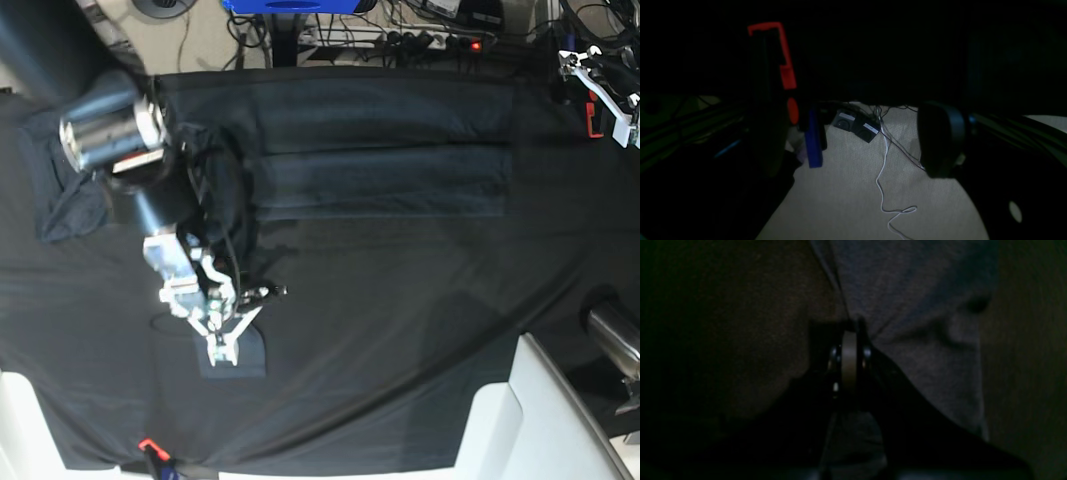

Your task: Fold the T-shirt properly

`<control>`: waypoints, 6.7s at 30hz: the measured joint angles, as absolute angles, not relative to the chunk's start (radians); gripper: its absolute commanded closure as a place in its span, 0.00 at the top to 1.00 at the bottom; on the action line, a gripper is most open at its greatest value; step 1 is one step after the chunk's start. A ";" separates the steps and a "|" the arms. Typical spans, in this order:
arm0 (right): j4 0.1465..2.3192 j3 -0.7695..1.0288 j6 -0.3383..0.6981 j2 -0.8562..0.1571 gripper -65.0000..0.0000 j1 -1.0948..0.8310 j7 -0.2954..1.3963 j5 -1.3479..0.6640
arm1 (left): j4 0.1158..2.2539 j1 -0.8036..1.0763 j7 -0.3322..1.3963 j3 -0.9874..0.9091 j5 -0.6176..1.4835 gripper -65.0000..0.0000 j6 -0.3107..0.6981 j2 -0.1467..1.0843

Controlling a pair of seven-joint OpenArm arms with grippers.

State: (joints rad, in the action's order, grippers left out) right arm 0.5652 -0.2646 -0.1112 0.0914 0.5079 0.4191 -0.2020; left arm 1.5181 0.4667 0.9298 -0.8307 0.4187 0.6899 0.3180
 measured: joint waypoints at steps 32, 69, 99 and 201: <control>1.876 -0.585 -0.123 0.083 0.01 -0.173 1.026 -0.205 | 1.518 0.458 0.929 -0.831 0.419 0.89 0.690 0.321; 1.718 -0.870 -0.150 0.051 0.01 -0.002 0.991 -0.208 | 1.518 0.460 0.930 -0.828 0.419 0.89 0.690 0.321; 1.918 -0.388 -0.157 -0.138 1.00 -0.268 0.765 -0.202 | 1.507 0.382 0.931 -0.823 0.428 0.90 0.690 0.247; 1.837 -0.383 -0.149 -0.165 1.00 -0.358 0.717 -0.209 | 1.812 0.375 0.812 -0.030 0.482 0.00 0.445 0.162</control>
